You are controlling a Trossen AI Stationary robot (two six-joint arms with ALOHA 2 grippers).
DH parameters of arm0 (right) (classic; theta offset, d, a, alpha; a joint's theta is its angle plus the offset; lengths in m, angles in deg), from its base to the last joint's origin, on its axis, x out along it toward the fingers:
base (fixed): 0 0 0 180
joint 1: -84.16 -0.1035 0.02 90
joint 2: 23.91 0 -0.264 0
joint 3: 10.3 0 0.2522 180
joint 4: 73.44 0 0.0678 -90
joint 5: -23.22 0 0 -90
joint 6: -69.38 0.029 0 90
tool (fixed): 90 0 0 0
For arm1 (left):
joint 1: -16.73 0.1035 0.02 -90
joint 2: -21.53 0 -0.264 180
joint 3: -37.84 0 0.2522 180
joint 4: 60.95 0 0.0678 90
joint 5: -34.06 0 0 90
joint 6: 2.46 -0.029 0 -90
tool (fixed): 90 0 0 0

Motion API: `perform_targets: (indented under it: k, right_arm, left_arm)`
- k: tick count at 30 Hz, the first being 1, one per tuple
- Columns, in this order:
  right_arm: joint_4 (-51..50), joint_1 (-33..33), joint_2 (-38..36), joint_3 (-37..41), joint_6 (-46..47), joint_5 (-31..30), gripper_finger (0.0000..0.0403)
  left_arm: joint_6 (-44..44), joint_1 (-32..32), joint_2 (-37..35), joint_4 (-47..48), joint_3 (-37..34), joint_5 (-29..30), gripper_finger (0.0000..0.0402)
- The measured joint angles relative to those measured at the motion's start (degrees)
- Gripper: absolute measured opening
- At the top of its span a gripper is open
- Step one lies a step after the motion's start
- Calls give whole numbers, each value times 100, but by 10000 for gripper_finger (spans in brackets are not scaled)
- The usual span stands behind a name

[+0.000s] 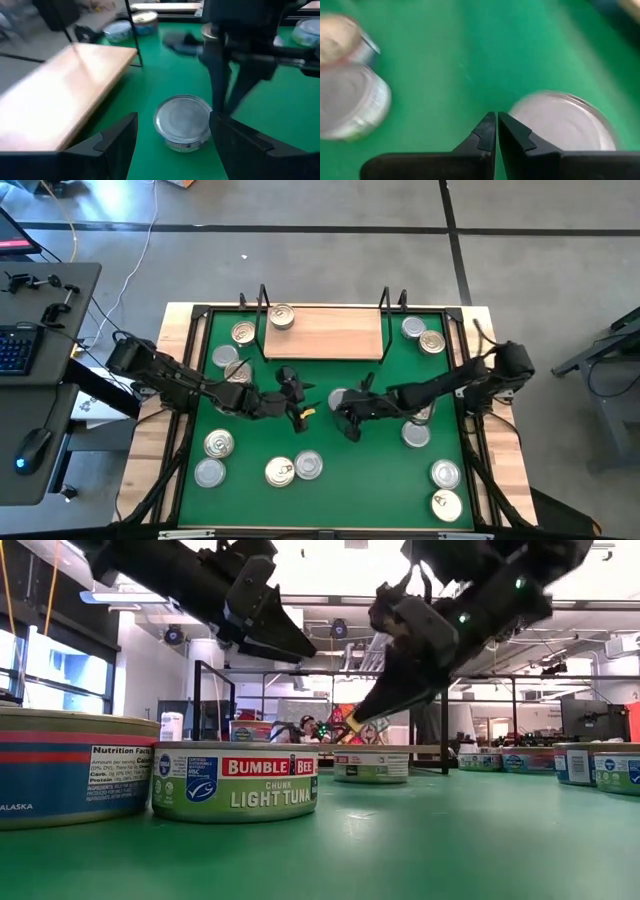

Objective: Stack canned seafood by type on shelf
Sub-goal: Put the green white tuna can on the shelf

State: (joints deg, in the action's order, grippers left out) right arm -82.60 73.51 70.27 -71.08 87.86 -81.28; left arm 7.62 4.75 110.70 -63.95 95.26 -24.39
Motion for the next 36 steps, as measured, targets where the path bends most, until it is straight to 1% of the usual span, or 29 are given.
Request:
perform_targets:
  k: [4, 6, 9, 12, 15, 17, 20, 22, 24, 26, 29, 33, 34, 36]
  right_arm:
    - [-1438, -260, -640, -136, -39, -729, 12]
    - [-1876, -382, -968, -34, -41, -787, 12]
    - [-1911, -522, -1346, 306, 42, -779, 12]
    - [-1208, -563, -1481, 857, 96, -764, 12]
    - [-275, -474, -1427, 1404, 152, -857, 12]
    - [189, -305, -1326, 1644, 388, -956, 16]
    - [332, -30, -1100, 1767, 859, -1007, 33]
    - [374, 81, -857, 1712, 887, -998, 51]
    - [565, 137, -571, 1609, 754, -853, 71]
    - [972, 168, -248, 1447, 544, -618, 89]
    - [1420, 168, 192, 1132, 145, -255, 110]
    - [1458, 162, 448, 623, -619, 573, 121]
    - [1411, 161, 447, 531, -736, 673, 121]
    - [1329, 158, 409, 411, -870, 684, 121]
  left_arm:
    - [122, 454, 172, -110, 9, -891, 232]
    - [179, 700, 326, -132, 2, -1218, 223]
    - [185, 1005, 691, -404, 74, -1752, 203]
    - [189, 1147, 1043, -451, 255, -1955, 182]
    - [185, 1172, 1260, -427, 372, -1962, 165]
    - [185, 1167, 1332, -382, 413, -1964, 156]
    - [190, 1137, 1318, -234, 438, -1939, 148]
    - [333, 1106, 1176, 141, 426, -1896, 143]
    - [468, 1048, 994, 333, 436, -1865, 140]
    - [484, 942, 741, 616, 435, -1741, 137]
    - [480, 773, 373, 1036, 438, -1312, 133]
    - [498, 569, -91, 1680, 437, -671, 132]
    - [552, 518, -182, 1814, 435, -541, 132]
    - [691, 417, -350, 2109, 437, -316, 132]
